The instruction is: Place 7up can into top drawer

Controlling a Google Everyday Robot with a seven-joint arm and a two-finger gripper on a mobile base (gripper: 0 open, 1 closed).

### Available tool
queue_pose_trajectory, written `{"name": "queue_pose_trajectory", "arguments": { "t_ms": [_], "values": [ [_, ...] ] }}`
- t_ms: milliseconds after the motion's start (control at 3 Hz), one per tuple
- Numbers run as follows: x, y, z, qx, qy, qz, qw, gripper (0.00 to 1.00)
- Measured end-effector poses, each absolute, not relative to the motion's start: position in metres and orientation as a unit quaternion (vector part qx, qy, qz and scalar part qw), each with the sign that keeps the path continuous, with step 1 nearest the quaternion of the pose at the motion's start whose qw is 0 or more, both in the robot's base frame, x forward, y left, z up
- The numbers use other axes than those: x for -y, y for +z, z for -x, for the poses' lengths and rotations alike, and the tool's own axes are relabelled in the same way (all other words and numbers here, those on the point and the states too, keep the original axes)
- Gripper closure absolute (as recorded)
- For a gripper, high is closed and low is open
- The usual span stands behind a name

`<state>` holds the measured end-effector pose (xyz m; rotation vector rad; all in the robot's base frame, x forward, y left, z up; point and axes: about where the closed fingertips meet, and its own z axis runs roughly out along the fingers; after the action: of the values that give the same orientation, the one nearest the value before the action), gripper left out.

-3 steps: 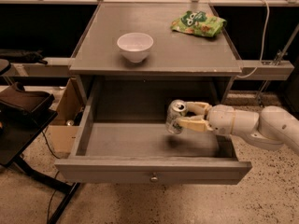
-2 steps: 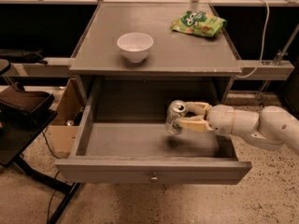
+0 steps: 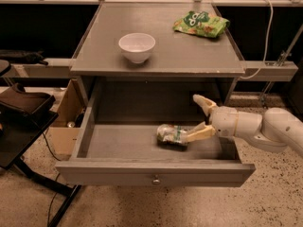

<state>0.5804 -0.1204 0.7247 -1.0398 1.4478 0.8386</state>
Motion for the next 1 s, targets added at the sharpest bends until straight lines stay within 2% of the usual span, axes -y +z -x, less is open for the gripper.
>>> {"name": "queue_pose_trajectory", "arguments": {
  "t_ms": [667,1000],
  "values": [
    [0.116,0.735,-0.579,-0.609,0.344,0.454,0.552,0.0],
    [0.132,0.792,-0.559,-0.581,0.3,0.51,0.559,0.0]
  ]
}}
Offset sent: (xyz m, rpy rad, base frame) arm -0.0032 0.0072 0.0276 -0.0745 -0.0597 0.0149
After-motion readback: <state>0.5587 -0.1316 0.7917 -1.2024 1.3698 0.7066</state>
